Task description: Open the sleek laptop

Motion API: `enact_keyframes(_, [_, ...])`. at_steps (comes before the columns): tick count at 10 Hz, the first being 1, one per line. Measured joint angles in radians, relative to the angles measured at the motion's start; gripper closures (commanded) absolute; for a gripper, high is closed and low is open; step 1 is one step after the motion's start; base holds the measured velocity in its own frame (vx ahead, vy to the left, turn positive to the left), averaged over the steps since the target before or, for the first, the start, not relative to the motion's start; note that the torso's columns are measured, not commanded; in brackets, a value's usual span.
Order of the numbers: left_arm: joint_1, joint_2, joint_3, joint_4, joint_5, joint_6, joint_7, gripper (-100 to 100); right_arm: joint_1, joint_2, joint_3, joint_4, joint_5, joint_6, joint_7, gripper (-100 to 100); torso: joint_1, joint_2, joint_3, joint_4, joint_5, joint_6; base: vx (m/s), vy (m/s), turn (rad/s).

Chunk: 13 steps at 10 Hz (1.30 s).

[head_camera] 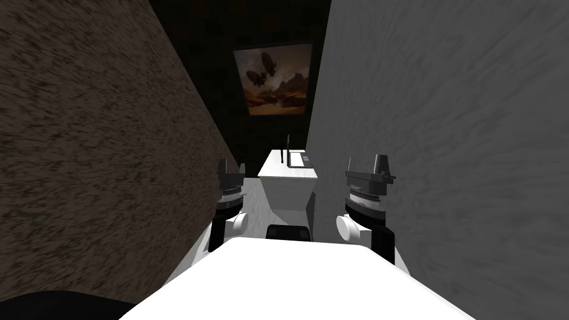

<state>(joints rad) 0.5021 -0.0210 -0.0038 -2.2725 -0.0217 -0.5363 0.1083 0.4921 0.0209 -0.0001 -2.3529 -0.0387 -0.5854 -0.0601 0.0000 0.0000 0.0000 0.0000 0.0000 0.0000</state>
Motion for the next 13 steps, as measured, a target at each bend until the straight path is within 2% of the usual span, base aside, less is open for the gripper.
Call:
enact_keyframes(2, [0.000, 0.000, 0.000, 0.000, 0.000, 0.000, 0.000, 0, 0.000, 0.000, 0.000, 0.000, 0.000, 0.000, 0.000, 0, 0.000, 0.104, -0.209, 0.105, 0.000, 0.000, 0.000, 0.000, 0.000])
enact_keyframes(9, [0.000, 0.000, 0.000, 0.000, 0.000, 0.000, 0.000, 0, 0.000, 0.000, 0.000, 0.000, 0.000, 0.000, 0.000, 0, 0.000, 0.618, -1.234, 0.617, 0.000, 0.000, 0.000, 0.000, 0.000])
enact_keyframes(10, [0.000, 0.000, 0.000, 0.000, 0.000, 0.000, 0.000, 0, 0.000, 0.000, 0.000, 0.000, 0.000, 0.000, 0.000, -100, 0.000, 0.691, -1.382, 0.691, 0.000, 0.000, 0.011, 0.020, -0.007])
enact_keyframes(11, [0.000, 0.000, 0.000, 0.000, 0.000, 0.000, 0.000, 0, -0.001, -0.018, 0.000, 0.003, 0.006, 0.003, 0.003, -100, 0.001, 0.725, -1.451, 0.724, 0.000, 0.000, 0.016, 0.043, -0.016])
enact_keyframes(13, [0.000, 0.000, 0.000, 0.000, 0.000, 0.000, 0.000, 0, -0.009, -0.072, -0.011, 0.014, 0.024, 0.015, 0.011, -100, 0.002, 0.736, -1.476, 0.736, 0.001, 0.000, 0.026, 0.069, -0.021])
